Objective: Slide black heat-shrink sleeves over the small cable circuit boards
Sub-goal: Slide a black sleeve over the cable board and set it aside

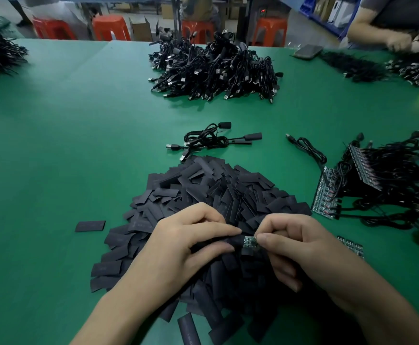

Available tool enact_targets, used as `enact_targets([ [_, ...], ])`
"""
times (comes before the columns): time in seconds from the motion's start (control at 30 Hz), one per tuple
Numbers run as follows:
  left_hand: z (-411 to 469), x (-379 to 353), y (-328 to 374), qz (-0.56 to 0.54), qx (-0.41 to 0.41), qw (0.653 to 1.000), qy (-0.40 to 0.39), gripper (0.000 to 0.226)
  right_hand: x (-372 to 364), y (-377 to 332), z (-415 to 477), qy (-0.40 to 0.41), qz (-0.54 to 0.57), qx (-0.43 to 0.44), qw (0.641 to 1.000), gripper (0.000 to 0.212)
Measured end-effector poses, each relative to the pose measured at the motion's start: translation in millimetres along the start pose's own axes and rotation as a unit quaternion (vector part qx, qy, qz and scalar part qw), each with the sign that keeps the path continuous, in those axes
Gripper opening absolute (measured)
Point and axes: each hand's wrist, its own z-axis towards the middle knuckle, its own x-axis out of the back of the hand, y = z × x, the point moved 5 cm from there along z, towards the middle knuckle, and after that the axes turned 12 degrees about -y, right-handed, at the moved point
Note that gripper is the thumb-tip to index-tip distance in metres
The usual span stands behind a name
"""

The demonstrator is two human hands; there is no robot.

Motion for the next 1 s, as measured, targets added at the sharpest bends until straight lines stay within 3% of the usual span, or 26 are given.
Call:
enact_targets([
  [1.0, 2, -1, 1, -0.019, -0.012, 0.999, 0.047, 0.022, -2, 3, 0, 0.029, 0.027, 0.036, 0.999, 0.025],
])
